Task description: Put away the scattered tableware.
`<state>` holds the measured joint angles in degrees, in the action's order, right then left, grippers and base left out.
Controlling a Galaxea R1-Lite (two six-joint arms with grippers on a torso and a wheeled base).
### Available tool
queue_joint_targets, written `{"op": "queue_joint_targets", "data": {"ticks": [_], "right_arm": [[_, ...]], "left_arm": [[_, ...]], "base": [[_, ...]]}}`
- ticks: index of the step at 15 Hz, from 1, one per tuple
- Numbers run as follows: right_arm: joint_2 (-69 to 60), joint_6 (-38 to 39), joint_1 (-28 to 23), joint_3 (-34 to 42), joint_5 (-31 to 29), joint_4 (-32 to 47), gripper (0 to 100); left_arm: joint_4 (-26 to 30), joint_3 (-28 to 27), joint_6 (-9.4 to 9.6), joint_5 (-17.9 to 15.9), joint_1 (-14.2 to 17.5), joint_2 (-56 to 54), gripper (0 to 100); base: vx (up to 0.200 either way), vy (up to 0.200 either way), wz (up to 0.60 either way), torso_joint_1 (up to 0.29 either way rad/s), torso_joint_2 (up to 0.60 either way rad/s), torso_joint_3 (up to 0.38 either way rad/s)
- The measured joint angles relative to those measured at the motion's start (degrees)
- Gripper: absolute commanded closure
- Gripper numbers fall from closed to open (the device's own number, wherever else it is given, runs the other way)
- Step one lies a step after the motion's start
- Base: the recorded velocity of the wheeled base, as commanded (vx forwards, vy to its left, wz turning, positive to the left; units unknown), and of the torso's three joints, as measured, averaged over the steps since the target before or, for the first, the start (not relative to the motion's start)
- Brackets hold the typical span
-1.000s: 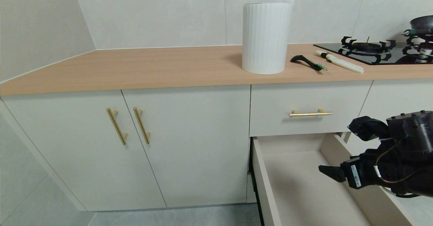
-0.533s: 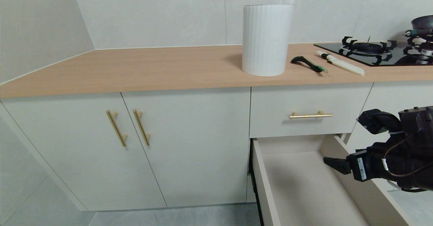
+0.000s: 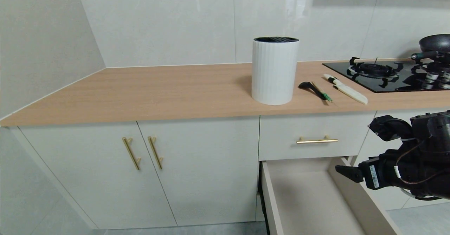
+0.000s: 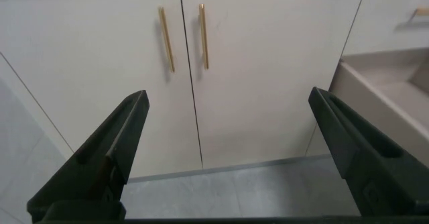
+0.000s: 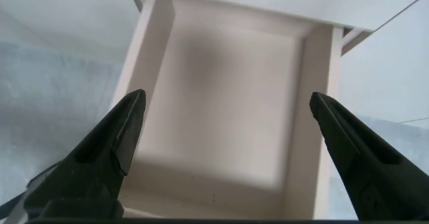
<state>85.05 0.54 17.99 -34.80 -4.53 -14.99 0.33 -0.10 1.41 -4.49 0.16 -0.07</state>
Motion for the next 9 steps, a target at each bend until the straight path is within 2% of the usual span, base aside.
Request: {"op": "queue_joint_targets", "data": {"ticks": [2, 5, 7, 9], "right_arm": [[0.34, -0.05, 0.00, -0.04, -0.02, -0.35, 0], [0.37, -1.60, -0.06, -1.24, -0.22, -1.15, 0], [1.35, -1.93, -1.21, -7.31, -0.28, -1.10, 0], [3.89, -2.01, -3.08, -17.07, -0.41, 2.60, 0]], "left_arm": [[0.02, 0.00, 0.00, 0.00, 0.00, 0.00, 0], [0.02, 0.00, 0.00, 0.00, 0.00, 0.00, 0], [0.05, 0.00, 0.00, 0.02, 0.00, 0.00, 0], [0.02, 0.00, 0.00, 0.00, 0.02, 0.00, 0]], "base": [[0.000, 0.000, 0.00, 0.141, -0.44, -0.293], [0.000, 0.000, 0.00, 0.056, -0.15, -0.098], [0.000, 0.000, 0.00, 0.000, 0.00, 0.000], [0.000, 0.000, 0.00, 0.000, 0.00, 0.000]]}}
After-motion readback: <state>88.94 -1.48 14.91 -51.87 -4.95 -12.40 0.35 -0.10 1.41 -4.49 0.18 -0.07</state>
